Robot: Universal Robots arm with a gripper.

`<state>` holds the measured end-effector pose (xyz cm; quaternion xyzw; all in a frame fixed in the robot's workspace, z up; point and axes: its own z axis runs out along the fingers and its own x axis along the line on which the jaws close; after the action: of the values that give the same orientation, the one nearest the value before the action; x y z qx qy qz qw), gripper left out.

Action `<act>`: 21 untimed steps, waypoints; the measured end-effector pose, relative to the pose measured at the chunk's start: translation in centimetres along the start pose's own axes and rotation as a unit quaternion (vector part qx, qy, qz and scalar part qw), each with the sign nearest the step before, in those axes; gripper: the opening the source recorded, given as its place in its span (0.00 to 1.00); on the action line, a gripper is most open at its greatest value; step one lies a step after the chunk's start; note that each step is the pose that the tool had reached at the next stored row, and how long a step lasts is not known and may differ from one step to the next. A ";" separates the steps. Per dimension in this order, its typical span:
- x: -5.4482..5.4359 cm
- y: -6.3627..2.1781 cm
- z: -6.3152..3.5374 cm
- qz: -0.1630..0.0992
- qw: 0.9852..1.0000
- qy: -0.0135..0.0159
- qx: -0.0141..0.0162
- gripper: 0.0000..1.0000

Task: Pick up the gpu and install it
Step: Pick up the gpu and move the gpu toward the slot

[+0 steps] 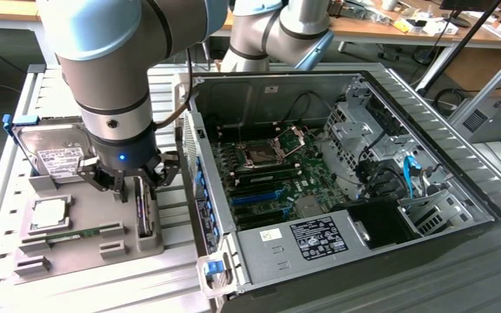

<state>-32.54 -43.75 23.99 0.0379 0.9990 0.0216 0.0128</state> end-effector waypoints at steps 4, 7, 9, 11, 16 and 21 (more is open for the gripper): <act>0.0 0.00 0.00 0.000 1.000 0.000 0.000 0.50; 0.0 0.00 0.00 0.000 1.000 0.000 0.000 0.41; 0.0 0.00 0.00 0.000 1.000 0.000 0.000 0.41; 0.0 -0.07 0.02 0.000 1.000 0.000 0.000 0.41; -0.1 -0.28 0.00 0.000 1.000 0.000 0.000 0.41; -0.1 -0.40 -0.01 0.000 1.000 0.000 -0.001 0.41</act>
<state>-32.45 -44.17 23.98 0.0380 0.9989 0.0228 0.0128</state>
